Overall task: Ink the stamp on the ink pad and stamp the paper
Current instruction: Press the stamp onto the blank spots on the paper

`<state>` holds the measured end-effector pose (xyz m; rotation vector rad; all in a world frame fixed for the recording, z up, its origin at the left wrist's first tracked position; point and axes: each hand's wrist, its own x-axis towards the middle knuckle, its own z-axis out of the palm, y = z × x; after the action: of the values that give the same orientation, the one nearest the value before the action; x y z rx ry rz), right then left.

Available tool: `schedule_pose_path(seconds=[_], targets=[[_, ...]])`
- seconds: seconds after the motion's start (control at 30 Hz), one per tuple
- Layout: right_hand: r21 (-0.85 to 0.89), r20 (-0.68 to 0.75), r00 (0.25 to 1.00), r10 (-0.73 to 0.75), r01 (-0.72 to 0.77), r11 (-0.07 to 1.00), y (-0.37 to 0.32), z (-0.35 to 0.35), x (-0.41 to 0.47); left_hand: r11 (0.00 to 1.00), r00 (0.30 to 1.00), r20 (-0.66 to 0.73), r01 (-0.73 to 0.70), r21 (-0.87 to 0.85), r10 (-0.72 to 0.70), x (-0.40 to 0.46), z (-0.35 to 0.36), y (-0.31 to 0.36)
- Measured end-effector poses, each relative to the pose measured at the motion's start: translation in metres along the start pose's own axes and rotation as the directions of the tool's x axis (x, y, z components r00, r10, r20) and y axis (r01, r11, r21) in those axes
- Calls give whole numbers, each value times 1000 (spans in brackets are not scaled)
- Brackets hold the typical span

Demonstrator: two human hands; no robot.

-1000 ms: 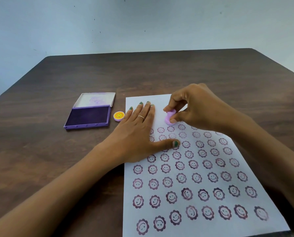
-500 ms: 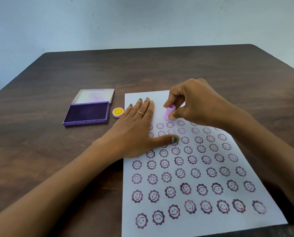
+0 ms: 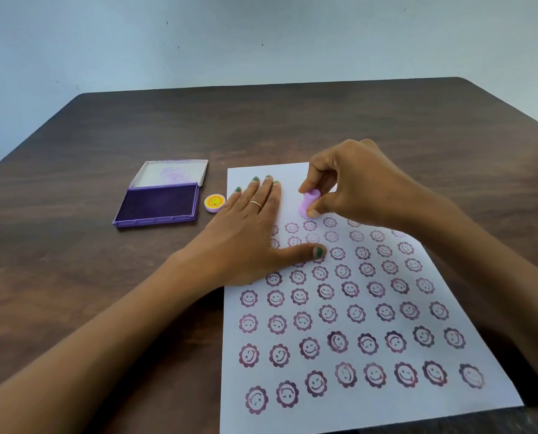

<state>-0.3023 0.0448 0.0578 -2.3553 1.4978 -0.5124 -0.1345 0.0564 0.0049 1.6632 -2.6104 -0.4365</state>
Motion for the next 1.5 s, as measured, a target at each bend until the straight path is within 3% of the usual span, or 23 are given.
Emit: schedule_pose_path(seconds=[0.53,0.6,0.73,0.83,1.5], targets=[[86,-31,999,-42,45,995,13,3,-3,1000,1000,11,7,-11,-7,-1,-1,1],[150,-62,998,-28,37,988,17,-1,-3,1000,1000,6,5,-15,-4,-1,-1,1],[402,-258,960,107,6,916,29,-10,0,1000,1000,8,-2,-24,2,-2,-2,0],[487,-287,942,174,-13,874,33,-10,1,1000,1000,15,-7,-16,7,-2,-1,0],[387,-306,945,119,9,922,33,-1,4,997,990,-118,-78,-13,76,8,4,1]])
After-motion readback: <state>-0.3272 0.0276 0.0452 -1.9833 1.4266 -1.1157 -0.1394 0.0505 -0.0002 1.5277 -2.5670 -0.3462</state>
